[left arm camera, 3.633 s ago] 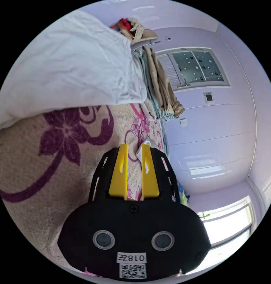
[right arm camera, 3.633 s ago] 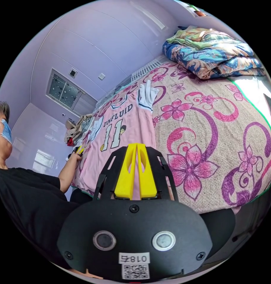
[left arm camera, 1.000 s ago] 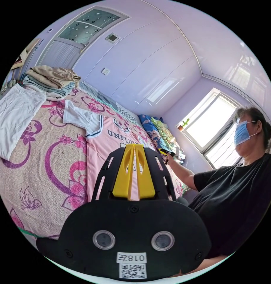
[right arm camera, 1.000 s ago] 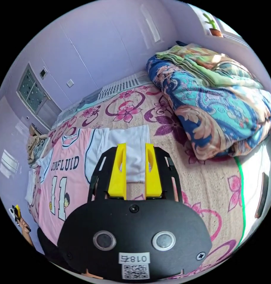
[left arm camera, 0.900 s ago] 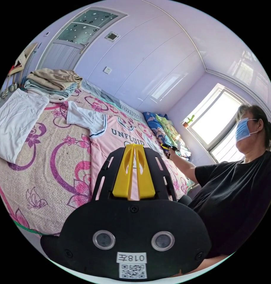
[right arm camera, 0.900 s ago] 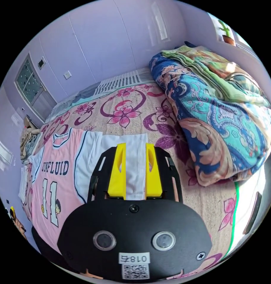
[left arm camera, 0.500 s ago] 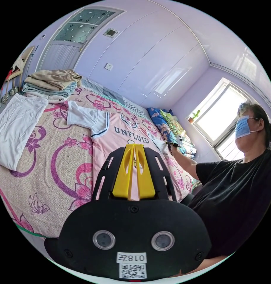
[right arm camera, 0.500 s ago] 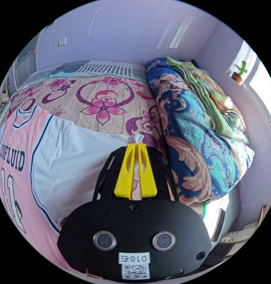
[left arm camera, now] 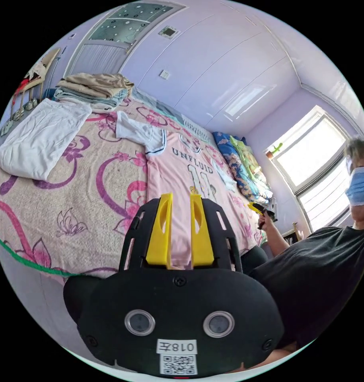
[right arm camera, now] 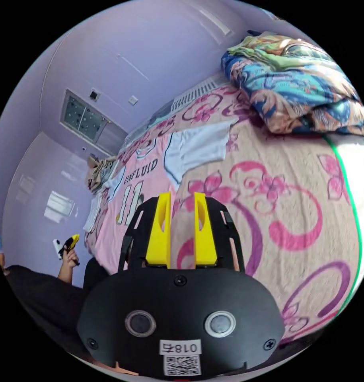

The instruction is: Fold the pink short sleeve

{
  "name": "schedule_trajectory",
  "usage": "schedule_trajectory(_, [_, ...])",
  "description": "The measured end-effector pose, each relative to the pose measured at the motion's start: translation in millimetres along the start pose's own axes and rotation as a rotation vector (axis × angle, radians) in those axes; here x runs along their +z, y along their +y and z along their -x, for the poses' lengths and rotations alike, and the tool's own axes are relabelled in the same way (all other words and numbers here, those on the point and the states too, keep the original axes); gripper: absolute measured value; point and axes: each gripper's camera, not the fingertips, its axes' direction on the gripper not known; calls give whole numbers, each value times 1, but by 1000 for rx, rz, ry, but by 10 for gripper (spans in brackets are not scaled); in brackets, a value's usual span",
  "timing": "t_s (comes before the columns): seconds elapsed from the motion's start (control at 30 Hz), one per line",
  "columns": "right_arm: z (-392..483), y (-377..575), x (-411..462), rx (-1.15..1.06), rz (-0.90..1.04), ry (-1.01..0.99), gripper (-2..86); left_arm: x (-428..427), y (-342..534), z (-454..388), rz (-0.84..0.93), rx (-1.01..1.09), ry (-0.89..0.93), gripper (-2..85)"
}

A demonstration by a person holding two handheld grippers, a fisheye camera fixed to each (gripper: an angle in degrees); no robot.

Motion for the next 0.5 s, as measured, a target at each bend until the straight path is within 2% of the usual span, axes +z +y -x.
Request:
schedule_trajectory(0.13, [11,122,-9,52,173,-72,98,8,-18,-10,182,22,-106,87])
schedule_trajectory(0.23, [10,173,-9,102,223,-107,109,22,-37,-15,317,34,-144,98])
schedule_trajectory(0.37, [8,197,-8,136,271,-150,114,41,-59,-18,492,66,-281,102])
schedule_trajectory(0.5, [3,207,-5,133,317,-118,112,42,-83,-13,521,49,-293,104])
